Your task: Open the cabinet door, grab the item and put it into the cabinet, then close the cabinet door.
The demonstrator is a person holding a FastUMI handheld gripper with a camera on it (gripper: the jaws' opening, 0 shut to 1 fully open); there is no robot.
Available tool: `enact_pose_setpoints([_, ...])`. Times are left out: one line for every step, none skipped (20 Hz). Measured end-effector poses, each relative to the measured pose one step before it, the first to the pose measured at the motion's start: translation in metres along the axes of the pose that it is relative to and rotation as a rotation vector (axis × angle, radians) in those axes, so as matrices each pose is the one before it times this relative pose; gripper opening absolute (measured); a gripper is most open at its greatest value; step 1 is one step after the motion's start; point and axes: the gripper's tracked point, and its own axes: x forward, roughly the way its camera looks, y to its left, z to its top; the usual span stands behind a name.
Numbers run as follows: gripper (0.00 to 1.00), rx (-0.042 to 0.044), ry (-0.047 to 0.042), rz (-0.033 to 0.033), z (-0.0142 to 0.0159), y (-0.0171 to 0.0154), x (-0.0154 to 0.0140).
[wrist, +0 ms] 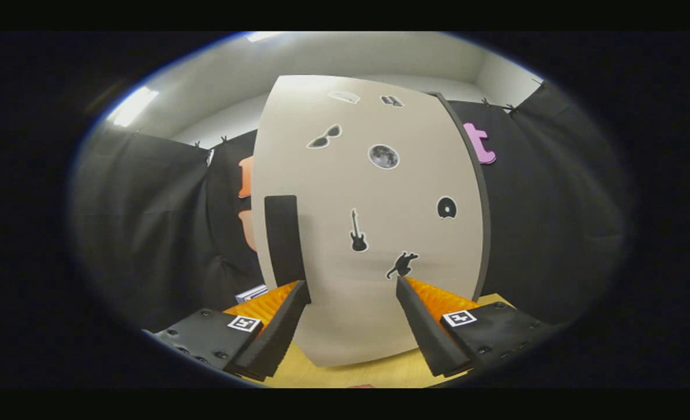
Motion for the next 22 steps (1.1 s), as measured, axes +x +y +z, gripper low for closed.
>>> enact_pose_setpoints([0.98, -0.00620, 0.00201, 0.00278, -0.00055, 0.00362, 0.00539])
enact_pose_setpoints([0.98, -0.00610, 0.00350, 0.00212, -0.00148, 0.00477, 0.00526])
enact_pose_setpoints([0.98, -0.00574, 0.00401, 0.00248, -0.00144, 0.00375, 0.00576])
enact_pose_setpoints([0.98, -0.00437, 0.00136, -0.00182, 0.00132, 0.00422, 0.00355])
enact_pose_setpoints([0.98, -0.00741, 0.00010, -0.00441, -0.00057, 0.00094, 0.00345])
enact_pose_setpoints([0.97, -0.00308, 0.00411, -0.00470, -0.00070, 0.00211, 0.00253])
enact_pose_setpoints([0.97, -0.00071, 0.00403, -0.00375, -0.00013, 0.00174, 0.00299])
enact_pose_setpoints([0.97, -0.00069, 0.00503, -0.00467, 0.00062, 0.00183, 0.00251])
enact_pose_setpoints([0.97, 0.00038, 0.00403, -0.00483, 0.00023, 0.00159, 0.00156])
enact_pose_setpoints([0.96, 0.00229, 0.00095, -0.00635, -0.00028, 0.00120, 0.00264])
enact_pose_setpoints([0.96, 0.00098, 0.00049, -0.00613, -0.00021, 0.00095, 0.00113])
enact_pose_setpoints([0.96, 0.00109, -0.00189, -0.00693, 0.00010, 0.00075, 0.00398])
enact_pose_setpoints([0.96, 0.00302, 0.00118, -0.00769, -0.00067, 0.00012, 0.00419])
enact_pose_setpoints([0.96, -0.00039, 0.00117, -0.00658, -0.00049, 0.00055, 0.00413])
enact_pose_setpoints([0.96, 0.00142, 0.00000, -0.00513, -0.00055, -0.00003, 0.00249])
enact_pose_setpoints([0.96, 0.00328, 0.00048, -0.00563, -0.00057, 0.00043, 0.00165])
enact_pose_setpoints([0.96, 0.00412, -0.00083, -0.00596, -0.00013, 0.00070, 0.00125])
enact_pose_setpoints([0.96, 0.00288, 0.00002, -0.00571, -0.00054, -0.00005, 0.00209])
enact_pose_setpoints([0.96, 0.00020, -0.00017, -0.00561, 0.00039, -0.00027, 0.00141])
enact_pose_setpoints([0.96, -0.00162, 0.00044, -0.00694, -0.00025, -0.00042, 0.00259])
enact_pose_setpoints([0.96, -0.00122, -0.00167, -0.00810, 0.00003, -0.00106, 0.00253])
enact_pose_setpoints([0.96, -0.00679, -0.00110, -0.00733, -0.00074, -0.00010, 0.00282])
